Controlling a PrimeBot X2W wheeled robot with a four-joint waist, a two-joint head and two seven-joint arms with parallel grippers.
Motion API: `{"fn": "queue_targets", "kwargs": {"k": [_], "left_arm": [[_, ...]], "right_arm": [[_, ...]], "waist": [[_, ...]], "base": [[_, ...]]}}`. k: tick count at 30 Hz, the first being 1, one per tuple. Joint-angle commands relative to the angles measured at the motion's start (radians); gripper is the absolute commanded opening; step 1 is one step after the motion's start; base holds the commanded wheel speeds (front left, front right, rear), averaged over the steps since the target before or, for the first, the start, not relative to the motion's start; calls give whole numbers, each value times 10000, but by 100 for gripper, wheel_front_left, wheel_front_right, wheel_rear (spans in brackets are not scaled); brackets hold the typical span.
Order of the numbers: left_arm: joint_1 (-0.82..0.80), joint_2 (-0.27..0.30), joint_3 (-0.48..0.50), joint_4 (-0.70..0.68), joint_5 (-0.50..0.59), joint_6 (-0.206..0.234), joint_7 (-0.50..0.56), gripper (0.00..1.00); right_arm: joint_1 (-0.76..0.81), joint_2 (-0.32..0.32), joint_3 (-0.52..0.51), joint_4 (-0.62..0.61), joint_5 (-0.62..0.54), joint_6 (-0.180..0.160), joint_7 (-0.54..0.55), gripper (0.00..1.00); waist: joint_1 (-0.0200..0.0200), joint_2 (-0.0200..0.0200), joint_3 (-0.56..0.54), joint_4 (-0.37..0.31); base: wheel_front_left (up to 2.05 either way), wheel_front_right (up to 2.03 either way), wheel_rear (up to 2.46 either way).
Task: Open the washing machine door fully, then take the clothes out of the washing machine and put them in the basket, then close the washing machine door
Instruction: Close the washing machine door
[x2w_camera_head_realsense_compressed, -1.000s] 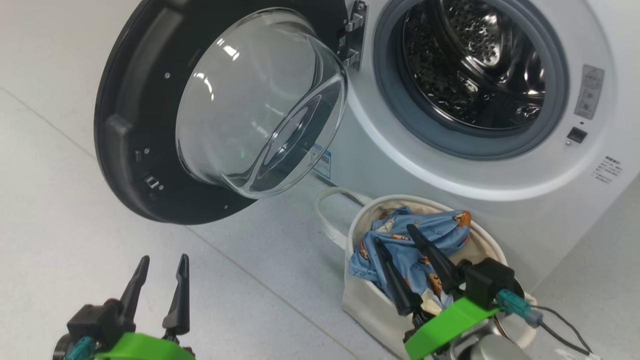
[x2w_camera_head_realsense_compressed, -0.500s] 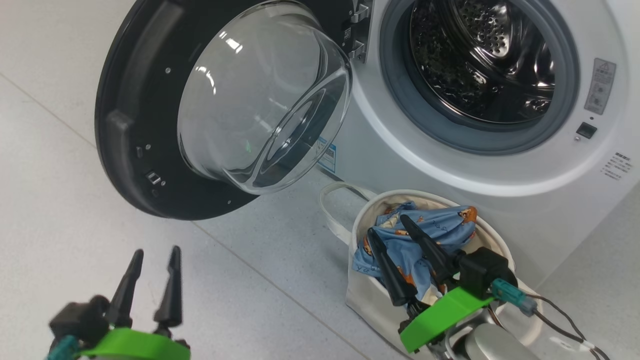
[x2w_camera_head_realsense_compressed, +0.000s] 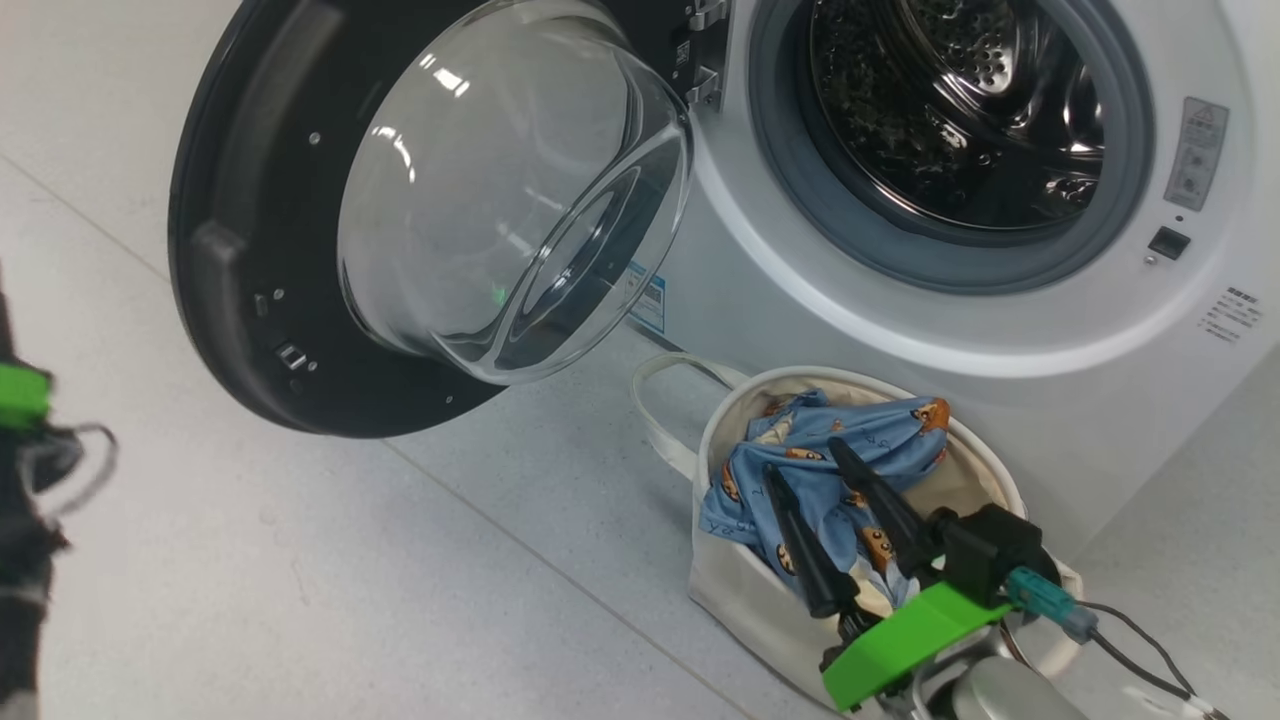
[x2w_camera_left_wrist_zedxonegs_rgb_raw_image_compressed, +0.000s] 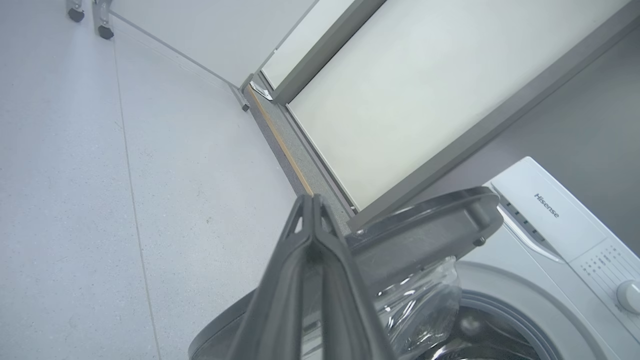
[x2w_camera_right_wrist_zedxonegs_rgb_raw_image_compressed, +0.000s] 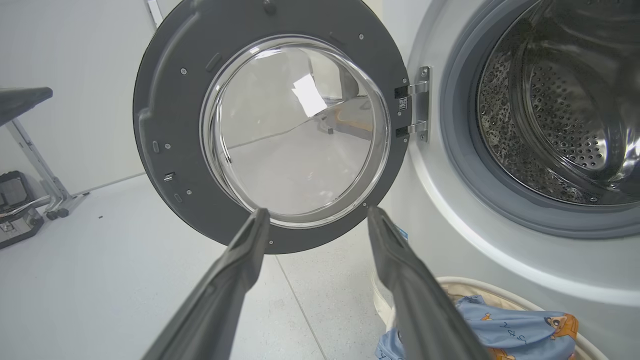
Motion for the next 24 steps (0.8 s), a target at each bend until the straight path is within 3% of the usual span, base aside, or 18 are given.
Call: {"fn": "queue_targets", "kwargs": {"k": [1,10,13,19,24], "left_arm": [[-1068,546,665,580,-446,31,318,0],[-3474,531,1153,4624,-2512,-279,3013,0],[-4116,685,1401,5603,-3019,-641,3658,0],[-4746,650,1622,6402,-3590,-1091,4489,0],[-4946,629,1091,6925,-3481,-1202,5791,0]], "right_arm": [[-20,-92,-58,-378,-125,73,-69,100],[352,-215,-487,-884,-488,73,360,100],[367,-328,-619,-1189,-647,73,660,100],[269,-464,-705,-1592,-834,73,1051,100],[325,-572,-831,-1851,-925,73,1240,100]], "waist": [[0,0,11,-53],[0,0,171,-548],[0,0,462,-824],[0,0,890,-1047],[0,0,941,-1091]], "base": [[0,0,0],[0,0,0],[0,0,0],[0,0,0],[0,0,0]]}}
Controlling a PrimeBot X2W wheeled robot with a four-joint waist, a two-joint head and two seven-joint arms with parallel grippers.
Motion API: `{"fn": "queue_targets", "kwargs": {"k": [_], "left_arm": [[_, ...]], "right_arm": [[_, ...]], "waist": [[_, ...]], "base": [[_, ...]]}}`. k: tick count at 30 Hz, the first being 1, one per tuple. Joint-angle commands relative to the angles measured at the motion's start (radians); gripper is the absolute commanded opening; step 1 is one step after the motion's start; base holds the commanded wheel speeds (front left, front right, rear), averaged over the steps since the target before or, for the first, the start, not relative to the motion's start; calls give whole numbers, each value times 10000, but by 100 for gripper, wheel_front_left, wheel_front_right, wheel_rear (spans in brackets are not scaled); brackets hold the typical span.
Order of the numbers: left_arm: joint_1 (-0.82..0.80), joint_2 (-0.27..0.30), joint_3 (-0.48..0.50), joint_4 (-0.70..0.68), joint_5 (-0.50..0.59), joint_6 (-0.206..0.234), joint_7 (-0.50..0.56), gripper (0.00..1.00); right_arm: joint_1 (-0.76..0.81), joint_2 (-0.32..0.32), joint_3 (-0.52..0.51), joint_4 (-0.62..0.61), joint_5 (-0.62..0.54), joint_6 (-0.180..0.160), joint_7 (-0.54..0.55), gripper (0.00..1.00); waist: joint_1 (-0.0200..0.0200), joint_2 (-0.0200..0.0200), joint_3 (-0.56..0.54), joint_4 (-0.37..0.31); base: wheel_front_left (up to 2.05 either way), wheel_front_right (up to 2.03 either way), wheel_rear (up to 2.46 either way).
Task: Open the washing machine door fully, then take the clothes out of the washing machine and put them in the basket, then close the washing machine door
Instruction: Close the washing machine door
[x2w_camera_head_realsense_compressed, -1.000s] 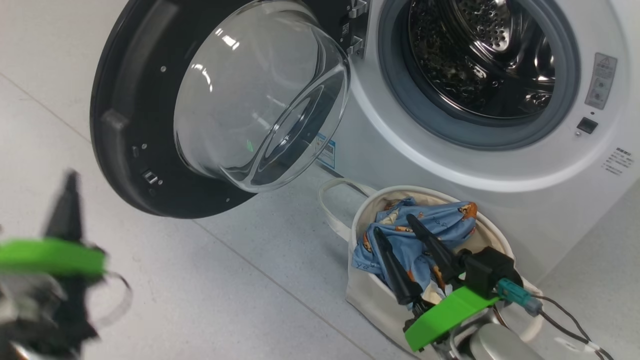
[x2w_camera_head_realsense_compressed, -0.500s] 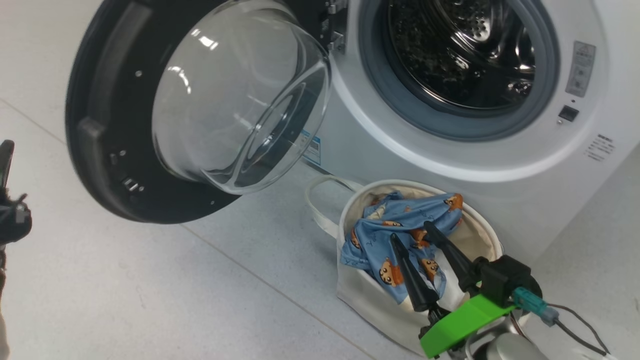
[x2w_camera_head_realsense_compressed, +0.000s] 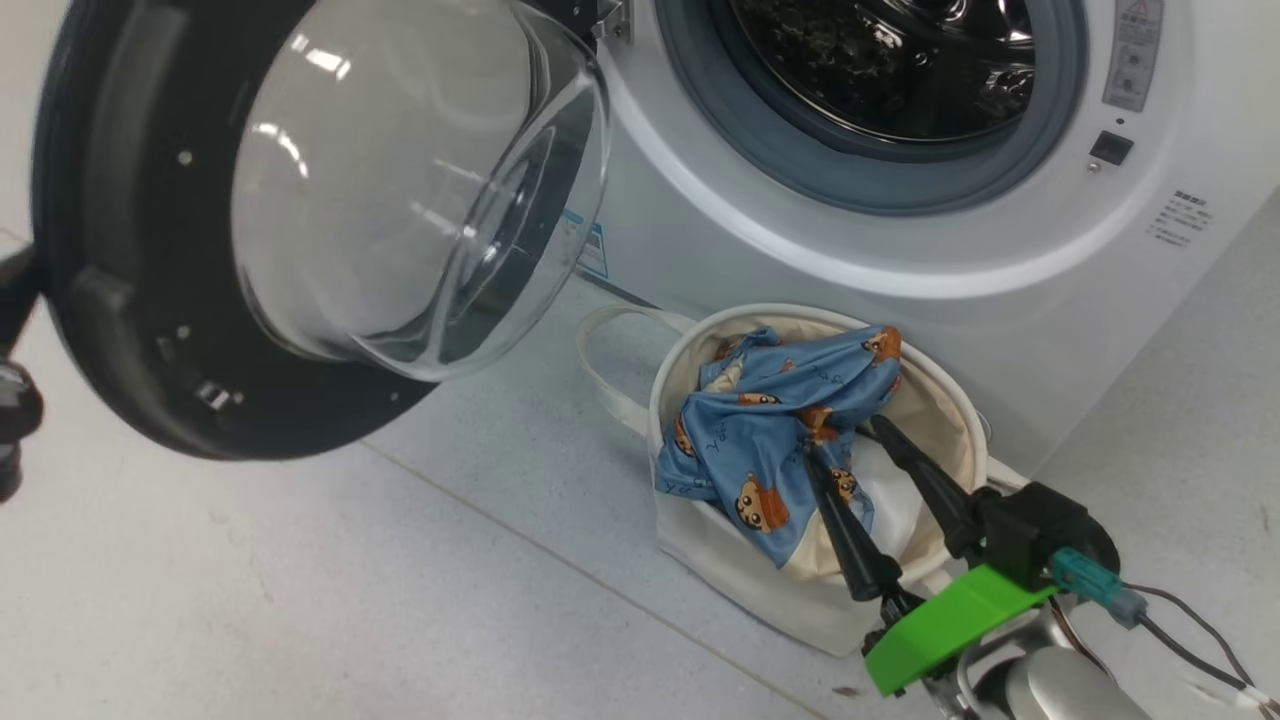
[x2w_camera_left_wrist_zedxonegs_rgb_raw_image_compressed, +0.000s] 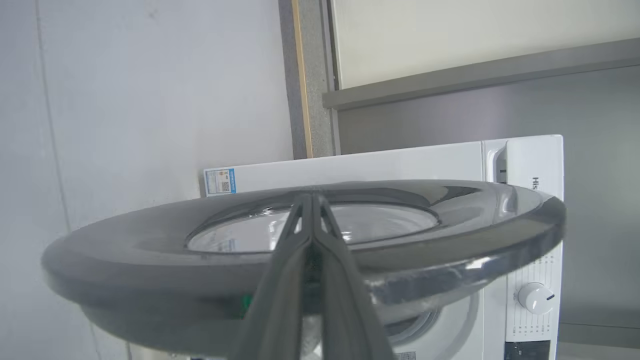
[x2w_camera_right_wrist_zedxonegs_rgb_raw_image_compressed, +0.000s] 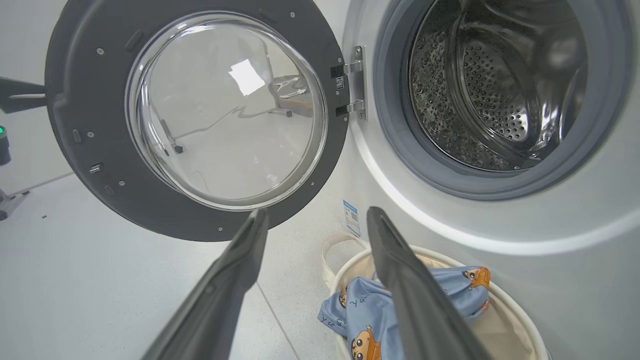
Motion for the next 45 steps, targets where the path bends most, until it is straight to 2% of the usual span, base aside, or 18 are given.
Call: {"fn": "queue_targets", "kwargs": {"k": [1,5,8,12,17,23,28,32,39,45], "left_arm": [[-321,398,-69,-178,98,-56,341,0],[-283,285,-487,-124,380,-142,716,0],[-135,81,-901,-425,631,-370,1057,0],[191,-303,-1222,-1173,634,-562,1642,0],[1026,-731,-1712,-2451,932,-511,1801,0],[2555,-1330,-2447,-4987,1472,-96,1709,0],[3786,-1862,-2692,-7446,1733,556,1257,0],[4358,-2463,-2807,-8896,1790,991,814,0],[4654,-2941,-2963,-9675,1894,1315,450,0],[4906,-2862,-2791,-10099,1846,1453,399,0]], "right_arm": [[-117,-62,57,-402,-74,73,5,100],[27,23,-22,-450,-60,73,-48,100],[124,101,-57,-457,-37,73,-138,100],[295,193,-132,-369,-3,73,-255,100],[377,413,-68,-157,70,73,-488,100],[618,585,-228,103,66,73,-756,100],[889,709,-432,205,18,73,-912,100],[948,846,-462,268,8,73,-1008,100],[810,1021,-310,424,53,73,-1127,100],[732,1011,-373,525,63,73,-1218,100]], "waist": [[0,0,-76,30],[0,0,-287,106],[0,0,-447,210],[0,0,-613,384],[0,0,-826,252],[0,0,-968,-220],[0,0,-1054,-806],[0,0,-1103,-1365],[0,0,-1092,-2127],[0,0,-998,-2411]], "base": [[0,0,0],[0,0,0],[0,0,0],[0,0,0],[0,0,0],[0,0,0],[0,0,0],[0,0,0],[0,0,0],[0,0,0]]}}
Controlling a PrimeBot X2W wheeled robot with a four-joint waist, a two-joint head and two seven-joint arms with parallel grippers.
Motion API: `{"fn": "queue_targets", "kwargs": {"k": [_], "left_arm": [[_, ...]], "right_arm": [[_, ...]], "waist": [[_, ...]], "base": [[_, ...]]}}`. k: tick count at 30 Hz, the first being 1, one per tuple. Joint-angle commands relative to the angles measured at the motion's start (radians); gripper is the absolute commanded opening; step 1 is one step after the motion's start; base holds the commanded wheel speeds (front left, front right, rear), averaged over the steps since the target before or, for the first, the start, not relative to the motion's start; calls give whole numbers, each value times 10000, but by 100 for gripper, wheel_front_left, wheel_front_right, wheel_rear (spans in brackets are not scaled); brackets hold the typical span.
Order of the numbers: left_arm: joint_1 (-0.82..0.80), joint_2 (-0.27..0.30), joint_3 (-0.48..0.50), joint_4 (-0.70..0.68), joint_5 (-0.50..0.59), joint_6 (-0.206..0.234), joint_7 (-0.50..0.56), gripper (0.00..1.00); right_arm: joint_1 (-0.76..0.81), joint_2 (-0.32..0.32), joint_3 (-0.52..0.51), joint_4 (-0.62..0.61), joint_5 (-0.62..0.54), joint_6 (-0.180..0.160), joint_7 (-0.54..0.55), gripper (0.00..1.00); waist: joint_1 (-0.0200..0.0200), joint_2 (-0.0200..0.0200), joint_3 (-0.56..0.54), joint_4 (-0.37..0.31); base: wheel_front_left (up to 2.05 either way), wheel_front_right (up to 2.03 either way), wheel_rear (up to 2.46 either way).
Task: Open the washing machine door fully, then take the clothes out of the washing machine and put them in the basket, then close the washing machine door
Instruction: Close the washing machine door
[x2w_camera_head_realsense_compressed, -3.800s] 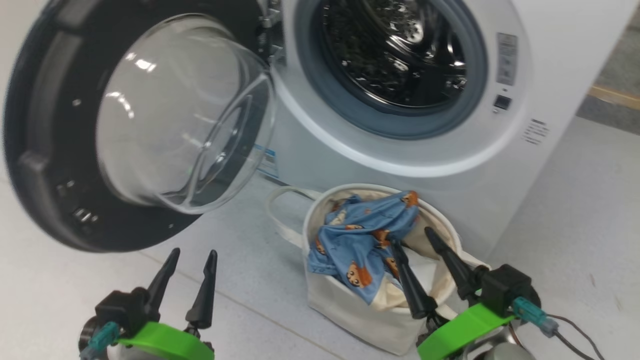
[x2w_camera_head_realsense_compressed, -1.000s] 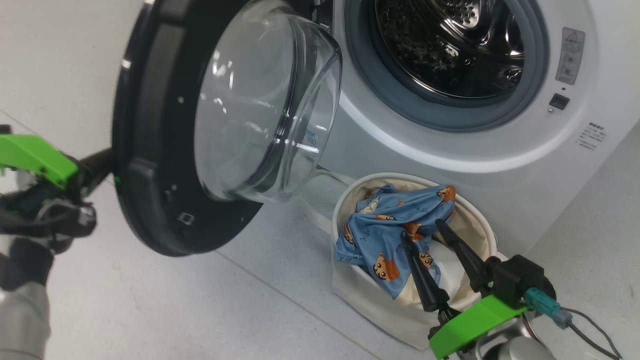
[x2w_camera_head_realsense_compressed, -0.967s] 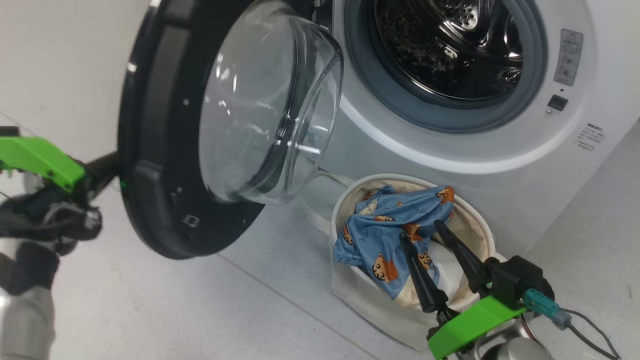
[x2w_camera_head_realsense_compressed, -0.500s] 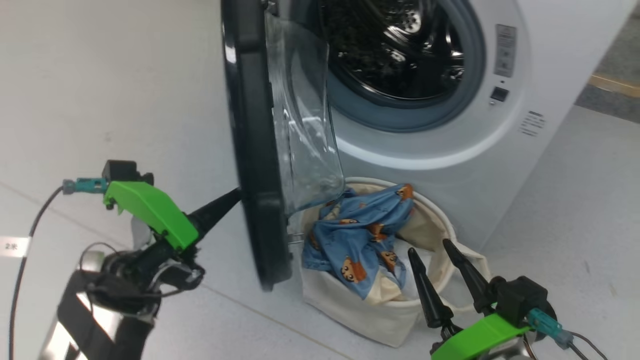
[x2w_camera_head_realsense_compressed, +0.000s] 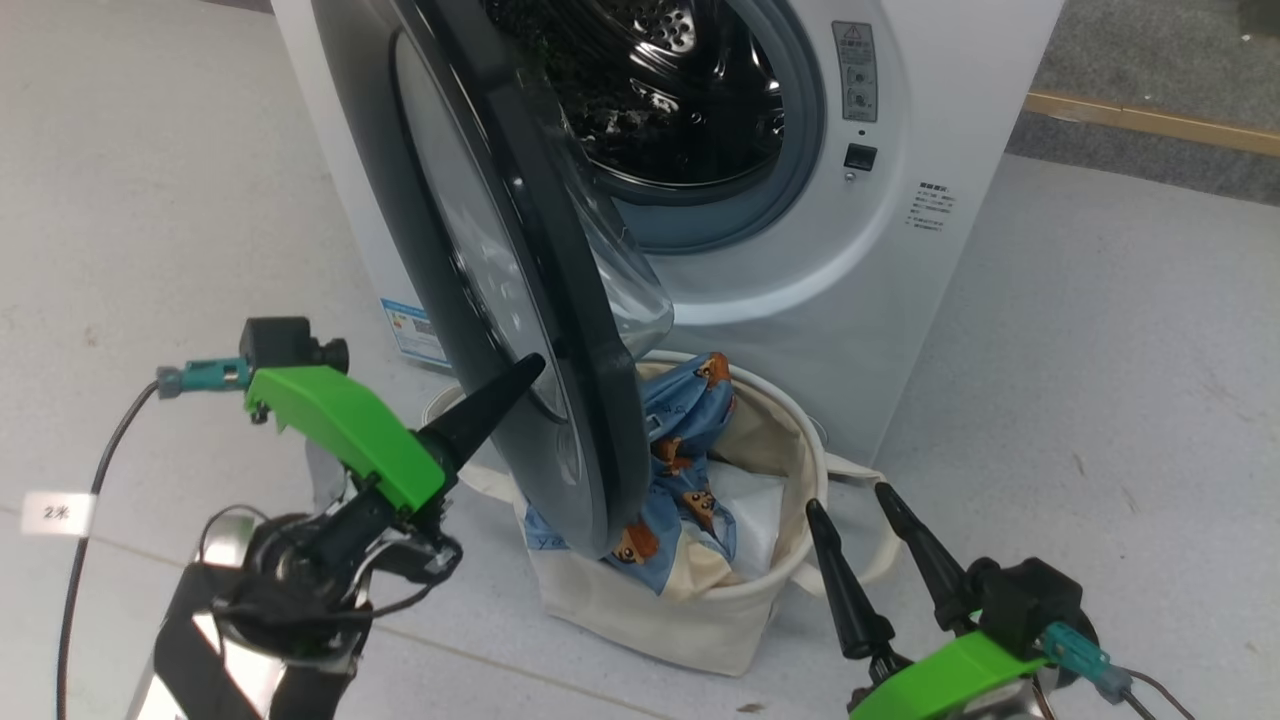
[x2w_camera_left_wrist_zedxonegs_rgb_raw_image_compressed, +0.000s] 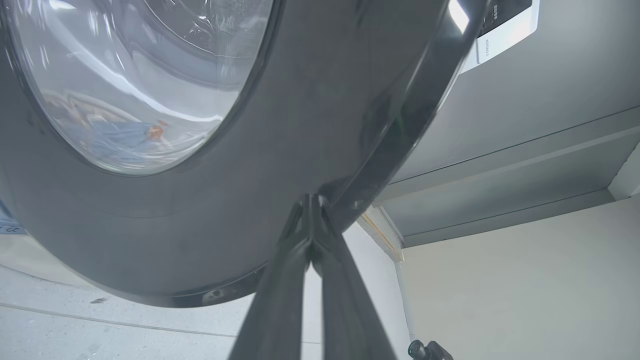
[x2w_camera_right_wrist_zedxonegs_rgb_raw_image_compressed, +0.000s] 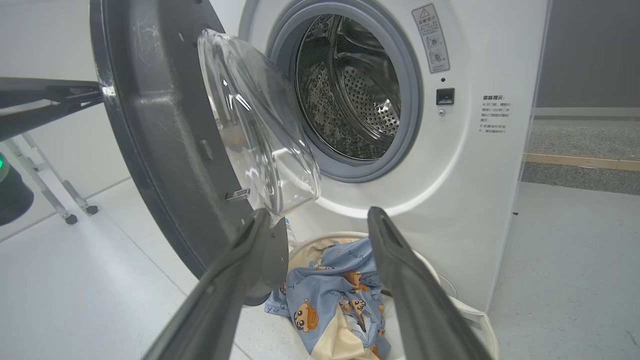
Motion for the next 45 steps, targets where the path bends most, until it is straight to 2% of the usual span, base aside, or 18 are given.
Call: {"fn": "queue_targets", "kwargs": {"k": [1,6,7,8,12,14,15,17,21,24,28,32,38,45], "left_arm": [[-224,300,508,-512,30,23,-82,0],[156,742,514,-919,528,-132,-304,0],[245,846,458,-1008,705,-212,-378,33],[337,947,398,-1078,889,-287,-456,100],[686,1479,177,-1492,1853,-914,-1045,100],[768,2369,-137,-1814,3593,-1724,-2016,100],[865,2721,-305,-1865,4452,-1930,-2555,100],[1109,2826,-385,-1903,5042,-2179,-3586,100],[1603,3545,-599,-1834,5947,-2462,-5235,100],[1996,4087,-887,-1758,6260,-2526,-6323,100],[2449,4543,-1248,-1404,6420,-2542,-7549,100],[2763,4783,-1599,-834,6841,-2545,-8385,100],[2930,4406,-1672,-360,6922,-2546,-8919,100],[2896,4109,-1797,-173,6804,-2547,-9062,100]], "right_arm": [[-356,21,100,-273,44,73,-164,100],[-318,14,82,-242,77,73,-212,100],[-317,9,84,-243,81,73,-218,100],[-310,3,70,-248,89,73,-225,100],[-266,-38,9,-287,73,73,-246,100],[-260,-59,-17,-325,54,73,-253,100],[-259,-68,-35,-347,47,73,-256,100],[-251,-80,-62,-377,29,73,-260,100],[-233,-111,-121,-448,-17,73,-264,100],[-213,-154,-218,-553,-72,73,-256,100],[-200,-199,-330,-741,-145,73,-202,100],[-141,-201,-370,-898,-163,73,-129,100],[-58,-134,-340,-1050,-176,73,-3,100],[-89,-125,-340,-1375,-322,73,182,100]], "waist": [[0,0,0,-3],[0,0,-103,153],[0,0,-121,193],[0,0,-147,237],[0,0,-214,352],[0,0,-218,363],[0,0,-218,364],[0,0,-231,364],[0,0,-235,342],[0,0,-220,330],[0,0,-195,319],[0,0,-213,305],[0,0,-155,263],[0,0,-34,251]], "base": [[0,0,0],[0,0,0],[0,0,0],[0,0,0],[0,0,0],[0,0,0],[0,0,0],[0,0,0],[0,0,0],[0,0,0],[0,0,0],[0,0,0],[0,0,0],[0,0,0]]}}
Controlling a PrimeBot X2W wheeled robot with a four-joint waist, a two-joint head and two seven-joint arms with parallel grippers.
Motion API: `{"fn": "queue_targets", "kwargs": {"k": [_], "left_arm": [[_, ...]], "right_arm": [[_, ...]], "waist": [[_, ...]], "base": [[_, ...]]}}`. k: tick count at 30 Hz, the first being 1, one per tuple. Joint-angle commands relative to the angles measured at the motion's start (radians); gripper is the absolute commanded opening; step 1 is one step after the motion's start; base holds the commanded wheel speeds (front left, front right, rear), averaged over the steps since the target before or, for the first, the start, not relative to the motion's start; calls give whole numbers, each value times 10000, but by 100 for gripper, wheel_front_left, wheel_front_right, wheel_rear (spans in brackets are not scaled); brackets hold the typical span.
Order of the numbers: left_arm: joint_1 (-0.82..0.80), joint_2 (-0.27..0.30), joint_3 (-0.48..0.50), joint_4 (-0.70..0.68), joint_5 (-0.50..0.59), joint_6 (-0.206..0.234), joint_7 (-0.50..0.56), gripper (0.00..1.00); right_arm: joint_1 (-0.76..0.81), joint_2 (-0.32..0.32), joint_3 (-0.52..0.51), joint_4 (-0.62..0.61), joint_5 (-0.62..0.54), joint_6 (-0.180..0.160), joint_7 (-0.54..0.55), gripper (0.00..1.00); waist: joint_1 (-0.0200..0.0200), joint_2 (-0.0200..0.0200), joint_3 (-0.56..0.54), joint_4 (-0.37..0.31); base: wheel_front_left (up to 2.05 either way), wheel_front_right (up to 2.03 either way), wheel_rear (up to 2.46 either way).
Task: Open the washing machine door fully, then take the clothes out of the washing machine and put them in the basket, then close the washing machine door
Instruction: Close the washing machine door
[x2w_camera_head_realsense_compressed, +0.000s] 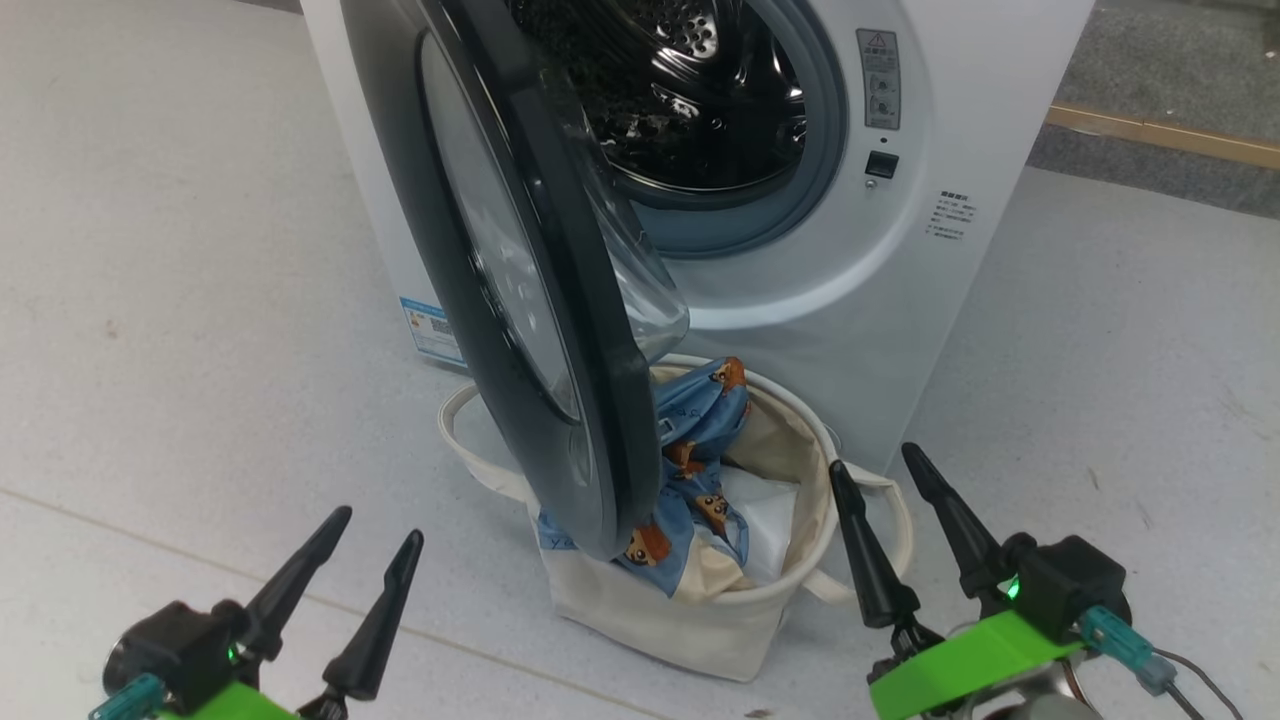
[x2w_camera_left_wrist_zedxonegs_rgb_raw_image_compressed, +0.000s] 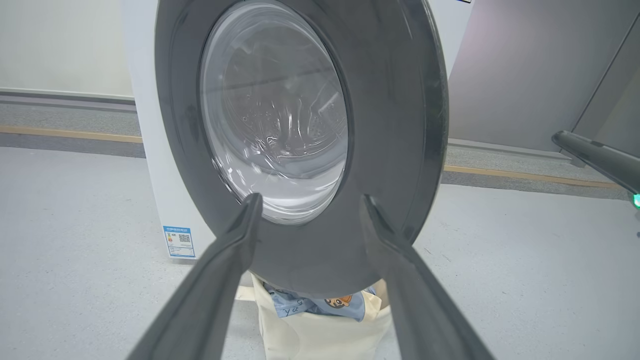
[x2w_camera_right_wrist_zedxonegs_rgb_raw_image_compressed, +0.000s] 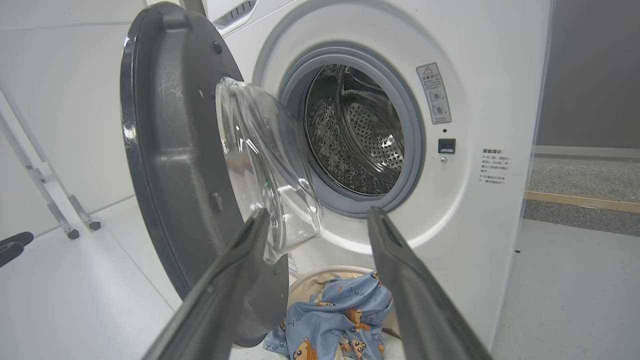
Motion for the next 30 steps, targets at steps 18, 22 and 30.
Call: {"fn": "queue_targets", "kwargs": {"k": [18,22,30], "left_arm": [[-544,178,1213,-130,-1168,-54,-131,100],[-646,235,1291,-239,-1437,-55,-28,100],[-821,265,1047,-350,-1582,-55,270,100]], "right_arm": [[-808,293,2421,-679,15,73,1212,0],[-1521,806,3312,269,-87,73,1626,0],[-2581,1208,2777,2767,-242,73,1164,0]], "waist": [[0,0,-301,417],[0,0,-430,762],[0,0,-546,1489]], "base": [[0,0,0],[0,0,0],[0,0,0]]}}
